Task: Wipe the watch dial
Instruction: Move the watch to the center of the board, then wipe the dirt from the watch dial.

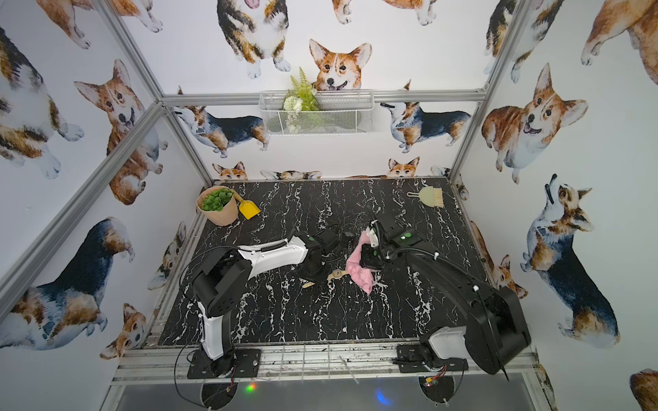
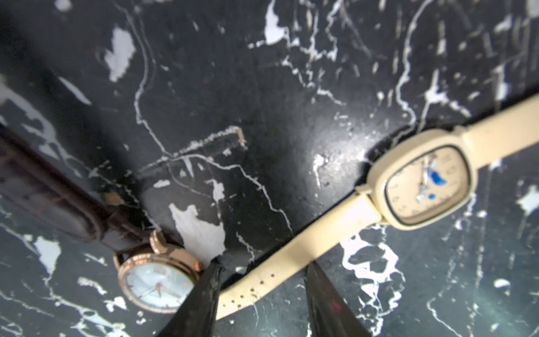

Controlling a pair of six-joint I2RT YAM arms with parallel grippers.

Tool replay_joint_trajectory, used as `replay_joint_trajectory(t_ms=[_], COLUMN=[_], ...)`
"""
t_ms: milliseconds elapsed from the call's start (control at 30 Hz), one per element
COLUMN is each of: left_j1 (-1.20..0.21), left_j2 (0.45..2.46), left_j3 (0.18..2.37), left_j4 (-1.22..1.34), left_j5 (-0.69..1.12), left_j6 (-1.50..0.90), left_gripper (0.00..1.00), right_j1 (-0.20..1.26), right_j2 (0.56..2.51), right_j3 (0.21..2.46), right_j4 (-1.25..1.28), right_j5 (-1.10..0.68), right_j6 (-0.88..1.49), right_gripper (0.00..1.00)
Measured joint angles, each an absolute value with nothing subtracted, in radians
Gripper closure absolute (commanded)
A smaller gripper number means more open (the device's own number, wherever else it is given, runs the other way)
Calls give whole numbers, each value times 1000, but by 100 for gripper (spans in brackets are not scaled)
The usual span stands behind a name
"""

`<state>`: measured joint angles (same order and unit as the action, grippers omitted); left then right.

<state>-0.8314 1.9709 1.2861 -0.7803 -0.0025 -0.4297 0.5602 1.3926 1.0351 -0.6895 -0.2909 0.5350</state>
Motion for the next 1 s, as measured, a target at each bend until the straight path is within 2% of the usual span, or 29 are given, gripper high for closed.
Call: replay_joint_trajectory(t_ms=[433, 600, 733, 1000], left_j1=[-790, -781, -777, -744], left_j2=[1927, 1933, 1930, 1925], left_j3=[1285, 1320, 1325, 1344], left_j4=[-756, -758, -760, -762], left_j5=[-26, -32, -26, -14], left_j6=[-448, -426, -411, -411], left_gripper=[50, 45, 36, 37], right_j1=[602, 624, 624, 624], right_j2=[1627, 1680, 1703, 1739], right_j3=[1191, 1220, 1241, 1284], right_j4=[-662, -640, -622, -610], right_j5=[-286, -287, -286, -288], right_j6=[477, 484, 506, 523], right_gripper=[100, 100, 100, 100])
